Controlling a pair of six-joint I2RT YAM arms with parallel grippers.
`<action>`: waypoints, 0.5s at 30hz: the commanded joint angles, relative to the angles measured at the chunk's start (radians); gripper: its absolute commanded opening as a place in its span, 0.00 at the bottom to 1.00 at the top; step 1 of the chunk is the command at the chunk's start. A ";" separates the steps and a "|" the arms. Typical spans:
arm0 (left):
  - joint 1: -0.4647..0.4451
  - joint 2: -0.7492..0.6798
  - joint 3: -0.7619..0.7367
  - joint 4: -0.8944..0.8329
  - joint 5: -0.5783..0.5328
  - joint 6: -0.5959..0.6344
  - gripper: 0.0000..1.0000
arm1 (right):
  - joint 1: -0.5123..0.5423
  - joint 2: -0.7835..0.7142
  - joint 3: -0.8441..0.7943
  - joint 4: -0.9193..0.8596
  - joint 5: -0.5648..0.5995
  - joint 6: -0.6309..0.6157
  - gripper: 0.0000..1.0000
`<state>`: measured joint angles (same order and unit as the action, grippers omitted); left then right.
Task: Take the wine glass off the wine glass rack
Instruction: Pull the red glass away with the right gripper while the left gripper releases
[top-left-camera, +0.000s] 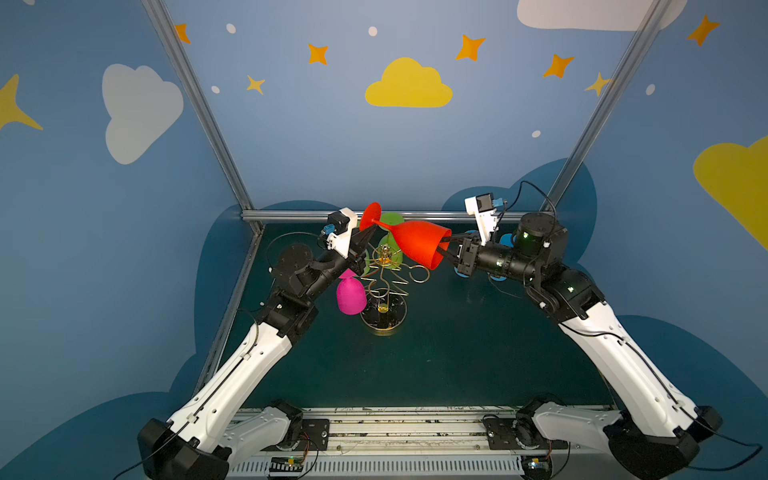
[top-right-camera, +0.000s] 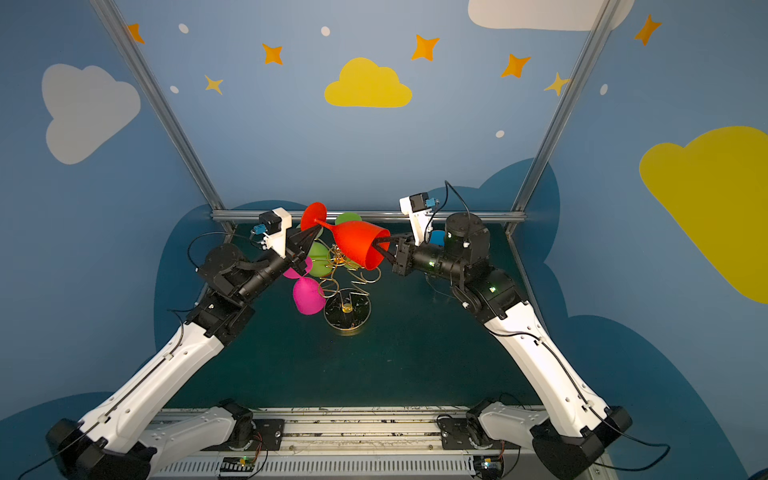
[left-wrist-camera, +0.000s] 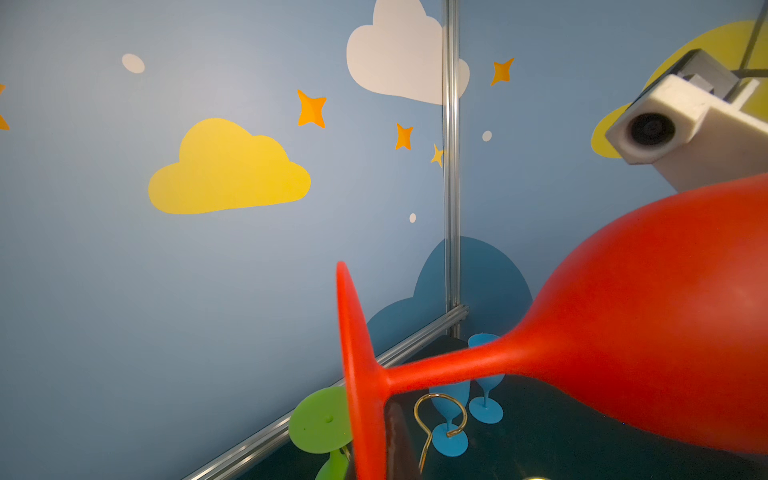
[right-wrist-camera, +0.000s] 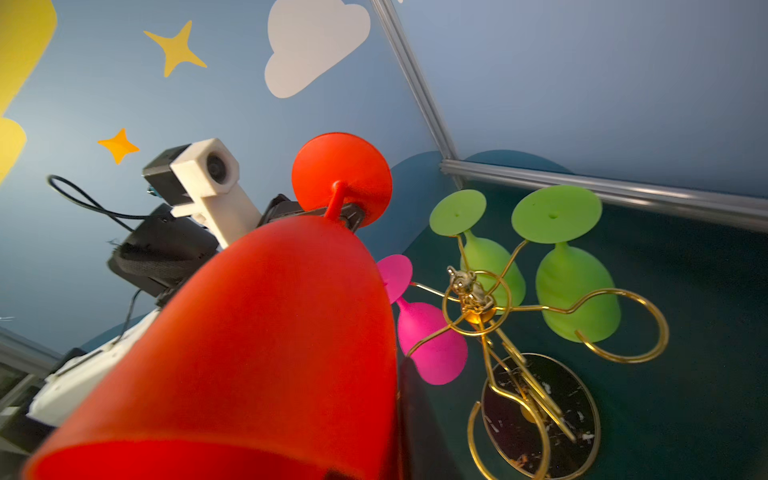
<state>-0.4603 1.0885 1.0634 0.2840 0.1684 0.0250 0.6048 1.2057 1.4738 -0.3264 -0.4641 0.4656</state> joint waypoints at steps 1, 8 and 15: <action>-0.001 -0.001 0.000 0.013 0.013 -0.002 0.04 | 0.003 -0.001 0.039 0.043 0.007 0.005 0.00; 0.002 -0.024 -0.019 0.013 -0.026 0.010 0.57 | -0.009 -0.031 0.054 0.007 0.084 0.007 0.00; 0.012 -0.077 -0.039 -0.031 -0.138 0.011 0.81 | -0.076 -0.119 0.130 -0.210 0.261 -0.107 0.00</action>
<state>-0.4572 1.0439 1.0225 0.2676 0.0952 0.0364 0.5472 1.1503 1.5463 -0.4404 -0.3099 0.4278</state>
